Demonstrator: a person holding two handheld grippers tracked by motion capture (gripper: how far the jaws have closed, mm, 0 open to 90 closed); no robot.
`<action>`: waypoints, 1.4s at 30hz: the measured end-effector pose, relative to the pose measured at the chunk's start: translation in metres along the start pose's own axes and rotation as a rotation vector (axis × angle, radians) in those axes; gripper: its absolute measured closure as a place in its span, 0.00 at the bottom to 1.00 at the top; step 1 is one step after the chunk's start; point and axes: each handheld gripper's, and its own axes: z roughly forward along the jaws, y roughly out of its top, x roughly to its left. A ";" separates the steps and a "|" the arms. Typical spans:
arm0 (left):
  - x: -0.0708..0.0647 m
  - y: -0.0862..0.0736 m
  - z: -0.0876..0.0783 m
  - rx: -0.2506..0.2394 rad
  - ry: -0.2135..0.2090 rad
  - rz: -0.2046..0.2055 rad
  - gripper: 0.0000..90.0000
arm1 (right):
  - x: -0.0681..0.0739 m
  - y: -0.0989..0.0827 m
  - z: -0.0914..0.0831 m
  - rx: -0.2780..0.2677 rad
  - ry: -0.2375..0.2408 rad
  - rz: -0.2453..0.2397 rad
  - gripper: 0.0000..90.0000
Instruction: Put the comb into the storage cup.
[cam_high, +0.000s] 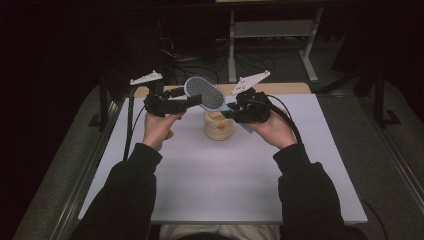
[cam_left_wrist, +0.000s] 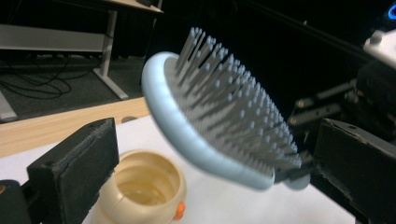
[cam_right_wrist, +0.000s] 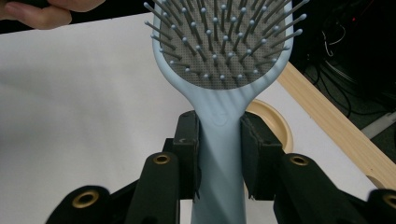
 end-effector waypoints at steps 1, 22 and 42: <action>-0.001 0.001 0.002 0.004 -0.002 0.006 0.00 | 0.000 0.000 0.000 -0.001 -0.001 -0.001 0.76; -0.006 0.007 0.008 -0.059 -0.048 -0.058 0.48 | 0.002 -0.003 0.007 -0.041 -0.022 0.002 0.76; -0.019 0.020 0.006 -0.058 -0.020 0.014 0.62 | -0.013 -0.011 0.002 -0.105 -0.038 0.119 0.40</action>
